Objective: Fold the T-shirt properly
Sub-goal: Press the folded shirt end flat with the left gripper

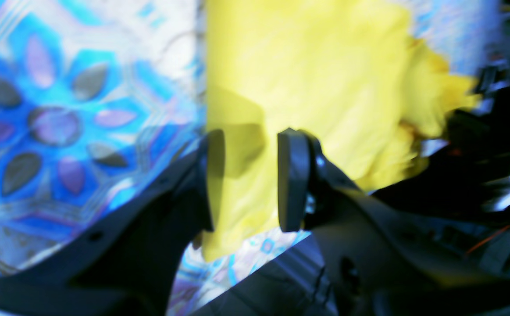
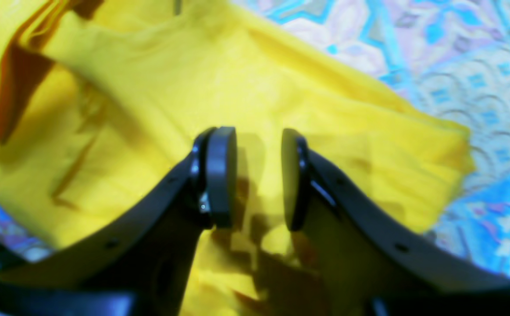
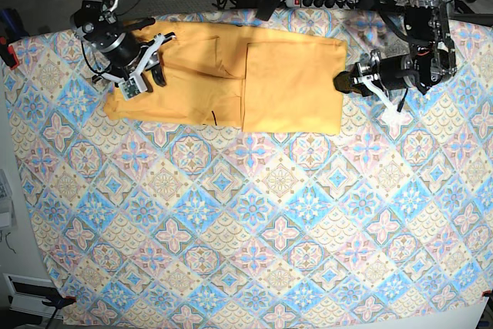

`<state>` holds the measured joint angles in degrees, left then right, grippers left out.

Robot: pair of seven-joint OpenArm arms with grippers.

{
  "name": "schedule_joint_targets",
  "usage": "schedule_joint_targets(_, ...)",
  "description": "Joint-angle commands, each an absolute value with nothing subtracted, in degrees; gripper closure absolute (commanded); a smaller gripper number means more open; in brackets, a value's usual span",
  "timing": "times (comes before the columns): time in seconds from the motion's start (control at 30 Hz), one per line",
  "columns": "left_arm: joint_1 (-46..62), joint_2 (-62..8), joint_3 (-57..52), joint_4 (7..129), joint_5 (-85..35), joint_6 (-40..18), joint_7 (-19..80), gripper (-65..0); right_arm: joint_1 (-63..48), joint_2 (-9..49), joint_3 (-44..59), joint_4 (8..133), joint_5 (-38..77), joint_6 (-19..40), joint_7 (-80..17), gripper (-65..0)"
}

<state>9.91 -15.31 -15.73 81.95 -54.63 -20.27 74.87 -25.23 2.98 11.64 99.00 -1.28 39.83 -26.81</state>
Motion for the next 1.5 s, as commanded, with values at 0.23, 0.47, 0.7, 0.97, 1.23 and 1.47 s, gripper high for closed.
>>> schedule_joint_targets(0.23,8.7,-15.8,-13.8,82.9,-52.0,-20.5,74.5,-31.3,-25.2,3.2,11.8,100.2,-0.4,40.0,-25.4,-16.9)
schedule_joint_targets(0.47,8.7,-14.7,-13.4,82.9,-51.5,-20.6,74.1,-39.6,-25.2,3.2,11.8,100.2,-0.4,40.0,-25.3,-16.9)
schedule_joint_targets(0.7,9.1,-14.1,-8.2,82.5,-48.7,-20.6,69.8,-38.9,-25.2,3.2,11.9,100.3,-0.4,40.0,-25.3,-16.9)
schedule_joint_targets(0.97,9.2,-13.3,-6.0,80.6,-48.6,-20.6,68.5,-34.0,-25.3,3.2,12.4,101.2,-0.4,40.0,-25.4,-16.9)
schedule_joint_targets(1.23,9.5,-13.7,-7.0,80.2,-48.8,-20.6,68.5,-34.1,-26.0,3.2,12.1,101.8,-0.4,40.0,-25.4,-16.9)
schedule_joint_targets(1.47,10.4,-15.4,-12.2,80.2,-48.4,-20.6,68.7,-34.1,-26.0,3.2,12.4,101.8,-0.4,40.0,-25.4,-16.9)
